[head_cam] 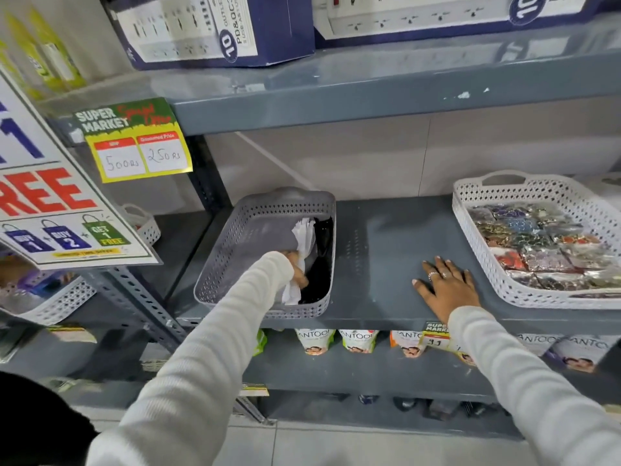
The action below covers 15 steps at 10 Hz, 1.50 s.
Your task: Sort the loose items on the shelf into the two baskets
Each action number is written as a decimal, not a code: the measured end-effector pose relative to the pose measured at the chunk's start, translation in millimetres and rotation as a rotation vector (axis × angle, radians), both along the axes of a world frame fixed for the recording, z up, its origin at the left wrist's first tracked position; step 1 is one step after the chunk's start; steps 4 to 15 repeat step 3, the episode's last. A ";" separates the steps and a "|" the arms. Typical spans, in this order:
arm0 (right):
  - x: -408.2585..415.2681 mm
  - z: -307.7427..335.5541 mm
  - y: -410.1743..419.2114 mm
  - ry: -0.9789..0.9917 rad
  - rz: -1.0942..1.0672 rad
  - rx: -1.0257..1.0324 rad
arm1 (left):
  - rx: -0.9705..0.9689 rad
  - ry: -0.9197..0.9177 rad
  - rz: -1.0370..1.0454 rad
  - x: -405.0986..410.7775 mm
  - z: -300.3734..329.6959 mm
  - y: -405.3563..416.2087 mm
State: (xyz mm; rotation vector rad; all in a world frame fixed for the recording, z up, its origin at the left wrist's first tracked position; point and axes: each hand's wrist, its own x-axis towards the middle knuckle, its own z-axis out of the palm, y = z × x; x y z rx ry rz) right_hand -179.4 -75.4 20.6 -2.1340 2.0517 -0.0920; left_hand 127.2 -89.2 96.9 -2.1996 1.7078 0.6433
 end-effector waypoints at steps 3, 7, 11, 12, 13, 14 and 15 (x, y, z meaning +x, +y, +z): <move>12.0 47.7 9.9 -0.065 0.080 -0.049 | -0.285 0.176 0.124 -18.0 30.2 27.3; 12.0 47.7 9.9 -0.065 0.080 -0.049 | -0.285 0.176 0.124 -18.0 30.2 27.3; 12.0 47.7 9.9 -0.065 0.080 -0.049 | -0.285 0.176 0.124 -18.0 30.2 27.3; 12.0 47.7 9.9 -0.065 0.080 -0.049 | -0.285 0.176 0.124 -18.0 30.2 27.3; 12.0 47.7 9.9 -0.065 0.080 -0.049 | -0.285 0.176 0.124 -18.0 30.2 27.3; 12.0 47.7 9.9 -0.065 0.080 -0.049 | -0.285 0.176 0.124 -18.0 30.2 27.3; 12.0 47.7 9.9 -0.065 0.080 -0.049 | -0.285 0.176 0.124 -18.0 30.2 27.3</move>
